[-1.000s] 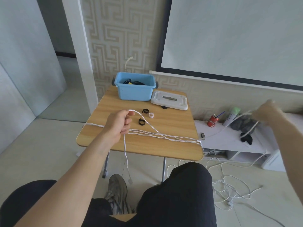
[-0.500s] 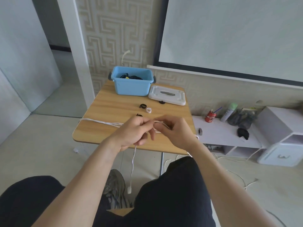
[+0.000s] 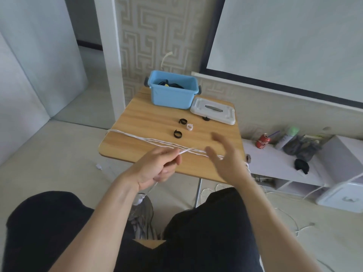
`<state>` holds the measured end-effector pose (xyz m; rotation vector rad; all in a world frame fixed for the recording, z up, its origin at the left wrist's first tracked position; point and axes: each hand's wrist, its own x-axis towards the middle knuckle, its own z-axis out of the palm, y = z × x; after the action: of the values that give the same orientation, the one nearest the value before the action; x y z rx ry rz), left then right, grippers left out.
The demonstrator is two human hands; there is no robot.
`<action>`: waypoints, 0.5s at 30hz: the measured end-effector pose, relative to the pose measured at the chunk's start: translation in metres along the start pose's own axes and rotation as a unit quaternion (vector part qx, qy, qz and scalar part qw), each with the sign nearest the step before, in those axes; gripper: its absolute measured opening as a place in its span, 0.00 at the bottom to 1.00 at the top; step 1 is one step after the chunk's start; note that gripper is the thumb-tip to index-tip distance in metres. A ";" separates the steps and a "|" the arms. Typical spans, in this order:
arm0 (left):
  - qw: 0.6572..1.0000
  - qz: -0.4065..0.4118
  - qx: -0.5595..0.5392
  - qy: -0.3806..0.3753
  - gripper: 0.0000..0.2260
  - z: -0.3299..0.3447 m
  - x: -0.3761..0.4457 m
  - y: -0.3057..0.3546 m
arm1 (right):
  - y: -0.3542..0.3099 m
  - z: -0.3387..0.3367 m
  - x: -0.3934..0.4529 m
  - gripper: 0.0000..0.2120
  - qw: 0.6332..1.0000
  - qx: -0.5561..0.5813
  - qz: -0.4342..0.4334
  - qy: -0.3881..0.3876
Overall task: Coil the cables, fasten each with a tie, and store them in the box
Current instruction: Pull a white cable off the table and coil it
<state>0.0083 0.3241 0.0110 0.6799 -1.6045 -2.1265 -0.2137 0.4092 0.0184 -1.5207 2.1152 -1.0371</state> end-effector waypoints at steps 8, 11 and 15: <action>0.984 0.024 -0.174 -0.017 0.14 0.004 -0.011 -0.023 | -0.026 0.069 -0.020 0.14 0.963 0.252 0.083 0.054; 0.995 -0.048 -0.081 -0.042 0.14 -0.002 -0.020 -0.035 | -0.025 0.056 -0.007 0.14 0.884 0.343 0.270 0.168; 0.991 -0.098 -0.075 -0.058 0.15 -0.009 -0.024 -0.042 | -0.020 0.047 0.007 0.18 0.830 0.362 0.346 0.246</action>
<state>0.0323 0.3421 -0.0282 0.7012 -1.4689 -2.4420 -0.1731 0.3827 0.0020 -0.0970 1.9114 -1.7333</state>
